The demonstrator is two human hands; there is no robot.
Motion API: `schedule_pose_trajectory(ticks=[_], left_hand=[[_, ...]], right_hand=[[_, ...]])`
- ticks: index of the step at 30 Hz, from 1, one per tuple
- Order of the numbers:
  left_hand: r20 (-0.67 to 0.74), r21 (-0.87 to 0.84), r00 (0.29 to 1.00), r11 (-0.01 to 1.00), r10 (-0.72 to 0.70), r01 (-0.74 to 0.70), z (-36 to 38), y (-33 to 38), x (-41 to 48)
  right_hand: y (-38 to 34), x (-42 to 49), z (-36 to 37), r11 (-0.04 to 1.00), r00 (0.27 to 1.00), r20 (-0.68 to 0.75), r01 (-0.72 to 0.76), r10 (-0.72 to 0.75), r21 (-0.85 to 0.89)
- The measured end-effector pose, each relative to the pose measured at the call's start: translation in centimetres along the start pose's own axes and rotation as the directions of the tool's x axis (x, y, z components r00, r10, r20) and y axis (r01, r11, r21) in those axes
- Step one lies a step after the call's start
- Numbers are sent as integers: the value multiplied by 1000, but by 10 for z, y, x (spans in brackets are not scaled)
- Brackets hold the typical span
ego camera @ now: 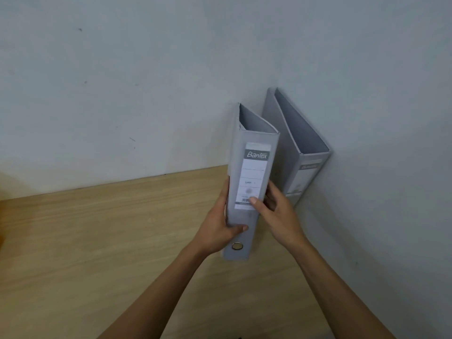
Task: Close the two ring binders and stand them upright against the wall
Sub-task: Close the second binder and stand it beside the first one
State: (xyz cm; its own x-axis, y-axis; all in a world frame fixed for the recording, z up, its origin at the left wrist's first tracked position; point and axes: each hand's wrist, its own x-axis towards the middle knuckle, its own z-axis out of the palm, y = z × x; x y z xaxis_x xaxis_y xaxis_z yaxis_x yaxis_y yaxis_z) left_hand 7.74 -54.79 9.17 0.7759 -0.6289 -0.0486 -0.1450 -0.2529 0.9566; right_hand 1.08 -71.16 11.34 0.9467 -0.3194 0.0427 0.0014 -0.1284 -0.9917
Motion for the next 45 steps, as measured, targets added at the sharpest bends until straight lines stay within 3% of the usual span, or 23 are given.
schedule_pose_trajectory(ticks=[12,19,30,45], left_hand=[[52,66,999,998,-9,6,39,-13,29],[85,91,995,995,-45,38,43,-19,44],[74,75,996,997,-41,36,49,-9,82],[78,72,984,985,-162,156,55,0,111]], right_hand=[[39,-29,-23,984,985,-137,-119,101,-129],[47,-23,-31,961,958,-279,-137,68,-238],[50,6,-33,974,859,-462,-219,222,61],[47,31,-42,963,876,-413,-271,250,7]])
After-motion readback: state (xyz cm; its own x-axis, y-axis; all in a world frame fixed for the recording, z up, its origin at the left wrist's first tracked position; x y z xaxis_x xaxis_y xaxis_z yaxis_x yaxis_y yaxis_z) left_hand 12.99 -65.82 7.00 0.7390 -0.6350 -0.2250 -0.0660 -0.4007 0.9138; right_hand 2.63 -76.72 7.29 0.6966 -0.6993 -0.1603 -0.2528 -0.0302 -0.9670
